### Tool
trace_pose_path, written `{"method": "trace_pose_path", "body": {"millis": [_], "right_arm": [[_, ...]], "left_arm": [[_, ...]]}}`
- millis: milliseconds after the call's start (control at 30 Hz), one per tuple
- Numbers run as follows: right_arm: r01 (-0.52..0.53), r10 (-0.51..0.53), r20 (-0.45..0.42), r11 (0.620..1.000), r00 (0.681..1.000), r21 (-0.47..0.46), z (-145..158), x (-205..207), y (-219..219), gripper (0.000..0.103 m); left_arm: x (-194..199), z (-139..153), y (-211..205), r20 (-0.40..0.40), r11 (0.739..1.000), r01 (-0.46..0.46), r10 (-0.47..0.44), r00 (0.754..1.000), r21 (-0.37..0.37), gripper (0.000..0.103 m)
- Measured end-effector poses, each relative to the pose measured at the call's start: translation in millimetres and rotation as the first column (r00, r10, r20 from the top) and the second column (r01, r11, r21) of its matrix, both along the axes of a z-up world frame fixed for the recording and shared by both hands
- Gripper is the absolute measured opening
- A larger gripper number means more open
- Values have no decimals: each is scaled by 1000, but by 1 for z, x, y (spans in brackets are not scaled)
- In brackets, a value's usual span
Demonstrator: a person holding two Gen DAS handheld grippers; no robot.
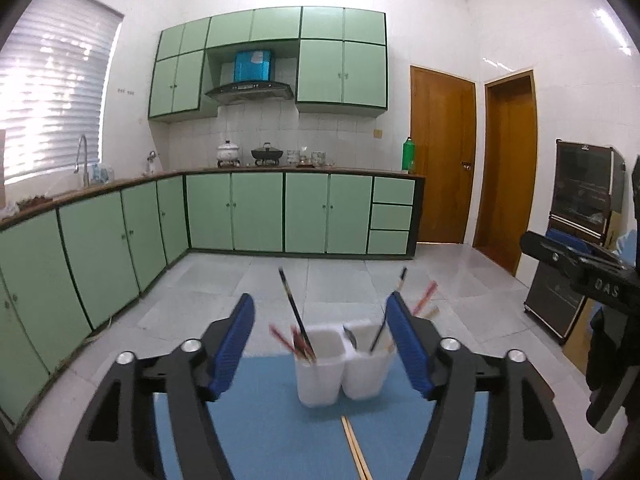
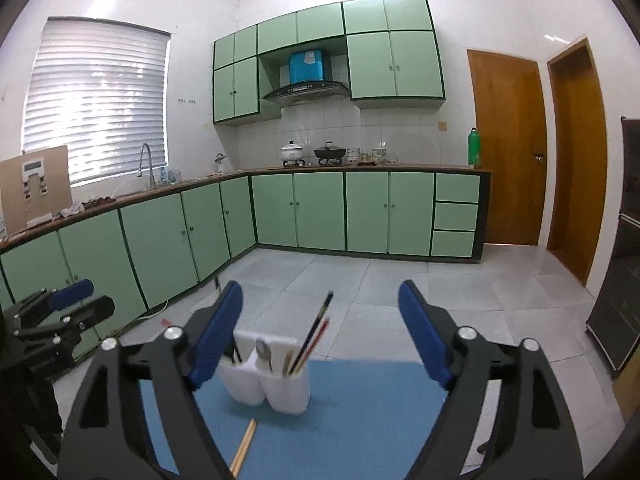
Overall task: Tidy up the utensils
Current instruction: 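Move both open tools back to the last two chopsticks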
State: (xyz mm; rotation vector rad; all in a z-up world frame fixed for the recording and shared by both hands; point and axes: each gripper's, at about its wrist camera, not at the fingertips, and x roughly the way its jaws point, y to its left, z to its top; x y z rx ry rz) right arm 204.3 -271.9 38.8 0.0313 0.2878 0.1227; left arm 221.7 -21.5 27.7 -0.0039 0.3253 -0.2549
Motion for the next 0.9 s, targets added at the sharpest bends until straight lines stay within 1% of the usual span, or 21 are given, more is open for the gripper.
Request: {"method": "trace_pose_path", "body": {"millis": [133, 233, 333, 367, 467, 567, 667, 800, 900], "right_arm": [[-16, 18, -47, 999, 999, 37, -34, -39, 1, 91], [-4, 7, -93, 999, 996, 37, -61, -58, 7, 94], [-1, 12, -172, 998, 985, 67, -97, -71, 14, 94], [-1, 14, -196, 998, 981, 70, -109, -76, 20, 94], [14, 7, -252, 997, 968, 82, -138, -83, 28, 94], [13, 7, -297, 998, 955, 63, -163, -91, 43, 94], [7, 7, -329, 999, 944, 42, -182, -96, 59, 94], [-8, 23, -376, 999, 926, 40, -198, -97, 73, 94], [-23, 27, -418, 1000, 908, 13, -212, -95, 81, 94]], "left_arm": [[-29, -29, 5, -48, 1000, -3, 3, 999, -11, 81], [-46, -59, 8, -98, 1000, -20, 21, 995, 2, 84], [-57, -96, 16, -186, 999, -30, 28, 982, -12, 84], [-60, -111, 18, -215, 999, -46, 44, 976, -2, 84], [-63, -145, 27, -283, 997, -72, 73, 956, 15, 84], [-63, -171, 32, -334, 995, -95, 102, 937, 38, 84], [-63, -188, 34, -364, 993, -109, 120, 923, 52, 84], [-64, -200, 35, -386, 989, -118, 143, 912, 87, 84], [-68, -207, 38, -407, 985, -128, 164, 898, 115, 84]]}}
